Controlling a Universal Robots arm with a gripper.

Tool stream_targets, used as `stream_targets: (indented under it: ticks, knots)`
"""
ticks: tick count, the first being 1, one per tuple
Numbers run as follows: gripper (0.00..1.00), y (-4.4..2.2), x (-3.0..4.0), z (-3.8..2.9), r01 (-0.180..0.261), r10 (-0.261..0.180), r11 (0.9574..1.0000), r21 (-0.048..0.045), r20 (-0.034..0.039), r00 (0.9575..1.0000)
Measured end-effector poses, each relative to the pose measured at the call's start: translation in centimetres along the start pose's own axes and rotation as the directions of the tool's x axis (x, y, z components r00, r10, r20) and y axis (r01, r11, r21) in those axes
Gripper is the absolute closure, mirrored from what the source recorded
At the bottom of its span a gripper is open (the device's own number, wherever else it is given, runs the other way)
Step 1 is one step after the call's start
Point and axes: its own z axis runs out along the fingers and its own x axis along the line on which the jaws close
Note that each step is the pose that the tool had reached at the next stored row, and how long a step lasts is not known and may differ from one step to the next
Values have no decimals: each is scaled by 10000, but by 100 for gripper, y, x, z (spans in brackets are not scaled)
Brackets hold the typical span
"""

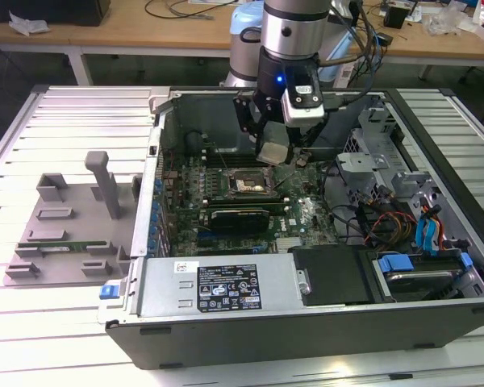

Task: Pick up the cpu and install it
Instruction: 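Place the cpu into insertion slot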

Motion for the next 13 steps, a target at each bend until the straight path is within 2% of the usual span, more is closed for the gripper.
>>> stream_targets:
  ticks: [4, 10, 13]
  knots:
    - [45, 0, 0, 1, -320, 320, 9995, 9, -11, 9995]
    - [45, 0, 0, 2, -836, 837, 9965, 34, -24, 9965]
    - [45, 0, 0, 3, -1200, 1200, 9928, 49, -33, 9928]
